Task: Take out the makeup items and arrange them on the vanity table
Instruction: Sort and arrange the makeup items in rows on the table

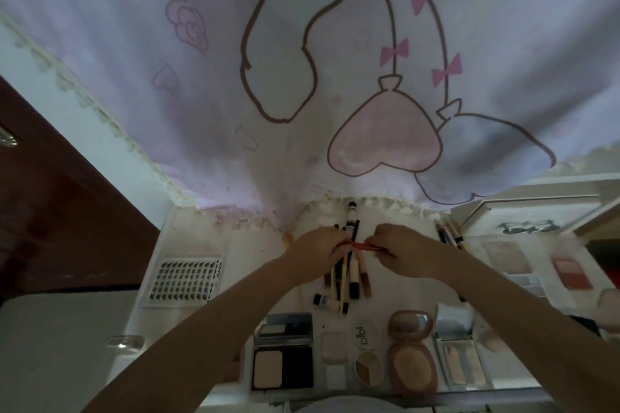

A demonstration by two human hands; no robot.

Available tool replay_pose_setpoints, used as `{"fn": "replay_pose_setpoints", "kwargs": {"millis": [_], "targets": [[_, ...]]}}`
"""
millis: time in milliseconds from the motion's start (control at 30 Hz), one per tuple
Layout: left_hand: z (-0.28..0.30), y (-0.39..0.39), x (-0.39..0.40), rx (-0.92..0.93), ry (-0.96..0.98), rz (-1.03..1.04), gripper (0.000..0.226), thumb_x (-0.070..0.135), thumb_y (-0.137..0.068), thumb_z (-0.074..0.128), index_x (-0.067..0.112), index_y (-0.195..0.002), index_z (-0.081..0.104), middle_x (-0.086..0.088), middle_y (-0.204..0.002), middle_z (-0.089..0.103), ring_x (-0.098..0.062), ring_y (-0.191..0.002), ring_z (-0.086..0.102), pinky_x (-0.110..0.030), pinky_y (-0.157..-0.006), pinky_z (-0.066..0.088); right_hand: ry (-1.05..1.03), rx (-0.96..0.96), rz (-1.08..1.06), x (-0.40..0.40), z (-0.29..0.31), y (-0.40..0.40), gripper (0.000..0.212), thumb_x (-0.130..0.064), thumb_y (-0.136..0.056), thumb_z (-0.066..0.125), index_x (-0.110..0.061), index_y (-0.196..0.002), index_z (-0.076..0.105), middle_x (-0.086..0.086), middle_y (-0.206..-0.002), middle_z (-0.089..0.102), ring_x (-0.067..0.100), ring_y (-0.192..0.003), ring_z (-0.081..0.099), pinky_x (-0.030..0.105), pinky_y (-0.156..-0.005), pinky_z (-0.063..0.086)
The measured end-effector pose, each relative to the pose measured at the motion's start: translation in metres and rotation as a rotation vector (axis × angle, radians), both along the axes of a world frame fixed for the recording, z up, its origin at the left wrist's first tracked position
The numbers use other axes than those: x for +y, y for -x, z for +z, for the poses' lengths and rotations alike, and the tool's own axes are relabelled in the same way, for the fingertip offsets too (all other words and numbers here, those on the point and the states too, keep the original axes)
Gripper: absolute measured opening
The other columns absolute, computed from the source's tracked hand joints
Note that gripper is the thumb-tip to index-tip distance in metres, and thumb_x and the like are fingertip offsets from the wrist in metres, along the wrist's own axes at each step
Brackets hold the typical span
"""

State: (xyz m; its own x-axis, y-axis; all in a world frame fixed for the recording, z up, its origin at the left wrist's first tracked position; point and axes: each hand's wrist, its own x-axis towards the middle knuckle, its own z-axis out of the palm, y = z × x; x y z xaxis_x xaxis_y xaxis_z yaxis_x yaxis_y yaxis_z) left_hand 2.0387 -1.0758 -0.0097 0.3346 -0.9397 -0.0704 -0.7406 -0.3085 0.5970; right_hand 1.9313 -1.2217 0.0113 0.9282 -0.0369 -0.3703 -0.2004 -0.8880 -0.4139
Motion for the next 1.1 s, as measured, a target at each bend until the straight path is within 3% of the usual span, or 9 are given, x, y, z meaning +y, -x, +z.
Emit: {"fn": "replay_pose_setpoints", "kwargs": {"millis": [133,267,367,467,667,900,967,1033,1100], "targets": [[0.022,-0.01,0.003,-0.085,0.059,-0.015,0.027,0.017,-0.099,0.033,0.001,-0.101,0.055,-0.005,-0.085,0.047,-0.011,-0.074,0.039,-0.018,-0.061,0.025,0.097,-0.066,0.004,-0.012,0.042,0.008,0.024,-0.019,-0.094,0.044,-0.003,-0.088,0.062,0.002,-0.068,0.052,0.013,-0.062,0.046,0.019,-0.059,0.029],[0.034,-0.015,0.003,-0.231,0.079,-0.078,0.023,0.02,-0.098,0.036,0.006,-0.101,0.054,-0.006,-0.091,0.054,-0.012,-0.075,0.041,-0.021,-0.07,0.033,0.053,-0.192,-0.014,-0.013,0.063,0.014,0.026,-0.019,-0.094,0.045,0.0,-0.088,0.062,0.003,-0.067,0.053,0.01,-0.06,0.043,0.015,-0.056,0.029],[0.047,0.0,-0.007,-0.416,0.177,-0.157,0.028,0.022,-0.094,0.04,0.006,-0.083,0.06,-0.006,-0.074,0.061,-0.015,-0.061,0.051,-0.02,-0.056,0.035,0.036,-0.264,-0.004,-0.006,0.07,0.013,0.027,-0.019,-0.094,0.044,-0.001,-0.092,0.063,0.003,-0.068,0.056,0.008,-0.058,0.041,0.011,-0.057,0.032],[0.06,0.004,-0.009,-0.65,0.294,-0.13,0.036,0.028,-0.083,0.038,0.015,-0.053,0.055,0.004,-0.044,0.052,-0.007,-0.033,0.045,-0.017,-0.033,0.032,0.015,-0.291,0.032,-0.004,0.082,0.014,0.025,-0.02,-0.094,0.044,-0.003,-0.092,0.062,-0.015,-0.058,0.041,-0.002,-0.05,0.038,0.008,-0.06,0.035],[0.084,-0.007,-0.014,-0.858,0.425,-0.165,0.036,0.033,-0.08,0.04,0.016,-0.053,0.056,0.004,-0.04,0.049,-0.008,-0.028,0.041,-0.014,-0.029,0.029,0.033,-0.414,0.046,-0.005,0.1,0.018,0.021,-0.016,-0.093,0.048,-0.002,-0.088,0.063,-0.019,-0.056,0.035,-0.006,-0.05,0.035,0.006,-0.06,0.036],[0.083,-0.011,-0.019,-0.822,0.278,-0.179,0.042,0.038,-0.092,0.032,0.013,-0.07,0.057,0.007,-0.048,0.046,-0.01,-0.039,0.047,-0.019,-0.036,0.035,0.042,-0.462,0.002,-0.006,0.097,0.031,0.026,-0.018,-0.089,0.047,0.0,-0.082,0.064,-0.016,-0.054,0.039,-0.002,-0.049,0.036,0.001,-0.061,0.035],[0.082,-0.037,-0.007,-0.729,0.149,-0.003,0.066,0.054,-0.091,0.007,0.01,-0.089,0.055,0.006,-0.064,0.05,-0.018,-0.059,0.058,-0.022,-0.051,0.038,0.121,-0.554,-0.204,-0.031,0.098,0.051,0.024,-0.014,-0.089,0.05,0.003,-0.078,0.064,-0.002,-0.058,0.05,0.01,-0.052,0.044,0.006,-0.058,0.037],[0.079,-0.06,0.008,-0.666,0.105,0.12,0.1,0.071,-0.068,-0.022,0.01,-0.089,0.054,-0.001,-0.072,0.057,-0.021,-0.068,0.06,-0.022,-0.056,0.036,0.169,-0.603,-0.381,-0.053,0.102,0.072,0.014,-0.002,-0.086,0.057,0.007,-0.08,0.066,0.011,-0.064,0.061,0.017,-0.057,0.053,0.016,-0.057,0.037],[0.077,-0.061,0.007,-0.64,0.113,0.088,0.094,0.071,-0.073,-0.014,0.009,-0.088,0.055,-0.006,-0.076,0.061,-0.023,-0.069,0.06,-0.023,-0.058,0.036,0.214,-0.543,-0.305,-0.051,0.103,0.072,0.01,0.0,-0.083,0.06,0.007,-0.086,0.068,0.018,-0.071,0.067,0.025,-0.064,0.061,0.022,-0.06,0.04]]}}
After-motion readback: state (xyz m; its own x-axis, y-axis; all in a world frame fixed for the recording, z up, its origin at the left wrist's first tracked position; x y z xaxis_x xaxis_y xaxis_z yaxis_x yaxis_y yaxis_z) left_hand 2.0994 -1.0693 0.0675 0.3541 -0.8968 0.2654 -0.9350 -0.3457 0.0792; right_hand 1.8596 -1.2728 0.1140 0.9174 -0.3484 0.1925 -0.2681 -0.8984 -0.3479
